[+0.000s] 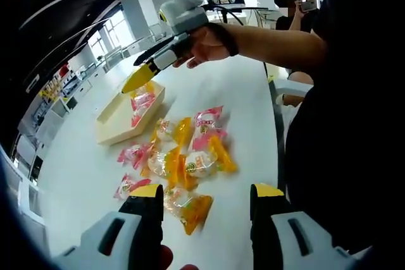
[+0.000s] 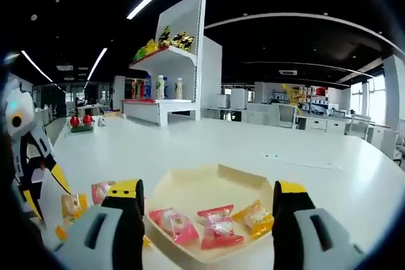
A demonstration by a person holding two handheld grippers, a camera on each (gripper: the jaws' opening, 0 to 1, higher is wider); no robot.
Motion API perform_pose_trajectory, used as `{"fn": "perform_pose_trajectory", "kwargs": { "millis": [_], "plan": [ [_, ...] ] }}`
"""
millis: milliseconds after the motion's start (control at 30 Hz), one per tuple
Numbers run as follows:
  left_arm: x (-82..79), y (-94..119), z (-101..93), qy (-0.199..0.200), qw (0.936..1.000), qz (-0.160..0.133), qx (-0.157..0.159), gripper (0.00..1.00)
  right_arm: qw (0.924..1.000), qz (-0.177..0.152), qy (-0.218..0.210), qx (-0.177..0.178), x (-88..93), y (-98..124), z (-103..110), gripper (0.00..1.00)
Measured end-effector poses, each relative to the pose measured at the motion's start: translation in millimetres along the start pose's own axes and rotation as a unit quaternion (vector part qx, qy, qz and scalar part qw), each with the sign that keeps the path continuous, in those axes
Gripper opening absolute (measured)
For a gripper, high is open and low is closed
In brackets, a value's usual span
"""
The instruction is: Pick up the marshmallows scattered on the table and place them into the bowl on the table
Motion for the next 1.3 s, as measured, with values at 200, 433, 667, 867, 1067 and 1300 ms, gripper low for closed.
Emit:
{"fn": "perform_pose_trajectory", "kwargs": {
  "millis": [200,433,667,867,1067,1300],
  "plan": [
    [2.1,-1,1.3,0.001,1.0,0.005,-0.002,0.55,0.9993,-0.033,-0.017,-0.001,-5.7,2,-2,0.9],
    [-1.6,1,-0.1,-0.001,1.0,-0.001,0.001,0.55,0.9991,-0.038,-0.01,-0.015,-6.0,2,0,0.91],
    [0.5,0,1.4,0.0,1.0,0.004,0.0,0.55,0.9983,-0.049,-0.01,-0.031,-5.8,6,-2,0.9],
    [-0.1,0,0.2,0.0,1.0,0.002,0.002,0.55,0.9977,-0.054,-0.01,-0.039,-3.9,13,-9,0.86],
    [0.4,-1,0.5,0.0,1.0,0.004,0.001,0.55,0.9967,-0.064,-0.012,-0.048,-4.5,18,-8,0.86],
    [0.9,-3,-0.2,0.0,1.0,0.005,0.003,0.55,0.9933,-0.093,0.003,-0.068,-11.1,22,-1,0.85]
  ]
}}
Point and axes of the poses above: the point that each gripper's makers call its tool centre point, and the gripper's own axes: y roughly backward along the fingers, z roughly to its left, x roughly out of its underside, the point moved 7 cm from there along y, roughly backward along the fingers, and after that the axes turned 15 degrees about y, right-handed, at the moved point
